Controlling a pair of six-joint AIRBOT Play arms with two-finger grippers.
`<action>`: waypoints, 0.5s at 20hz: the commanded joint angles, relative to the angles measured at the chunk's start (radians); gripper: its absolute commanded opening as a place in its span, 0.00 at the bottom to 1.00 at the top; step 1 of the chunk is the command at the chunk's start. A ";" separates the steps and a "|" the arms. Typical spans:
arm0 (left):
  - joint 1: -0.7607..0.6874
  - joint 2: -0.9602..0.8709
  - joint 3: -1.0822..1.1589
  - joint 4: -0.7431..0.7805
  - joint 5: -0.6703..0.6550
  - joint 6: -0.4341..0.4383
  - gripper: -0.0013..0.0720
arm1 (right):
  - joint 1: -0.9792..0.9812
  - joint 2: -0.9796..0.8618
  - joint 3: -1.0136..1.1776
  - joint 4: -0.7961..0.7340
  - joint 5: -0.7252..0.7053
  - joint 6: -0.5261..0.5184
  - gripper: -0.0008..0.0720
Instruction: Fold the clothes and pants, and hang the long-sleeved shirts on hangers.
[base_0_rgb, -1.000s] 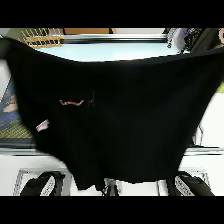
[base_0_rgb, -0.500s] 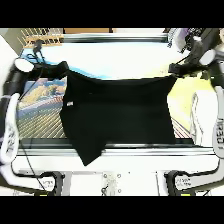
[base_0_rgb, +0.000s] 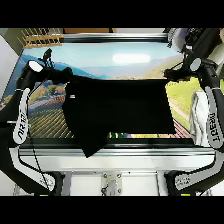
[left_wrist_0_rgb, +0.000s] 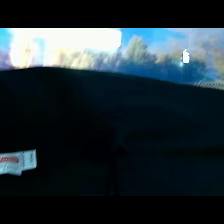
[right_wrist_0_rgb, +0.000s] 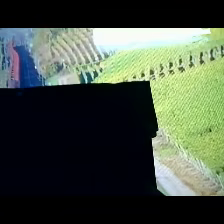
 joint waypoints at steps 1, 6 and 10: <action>0.003 0.053 -0.167 0.024 0.032 0.026 0.03 | 0.000 0.021 -0.101 -0.021 0.014 -0.006 0.03; 0.003 0.060 -0.317 0.024 0.055 0.026 0.03 | 0.001 0.026 -0.230 -0.004 0.024 -0.007 0.03; -0.010 0.069 -0.317 0.017 0.021 0.017 0.61 | -0.003 0.039 -0.238 0.073 0.088 -0.027 0.27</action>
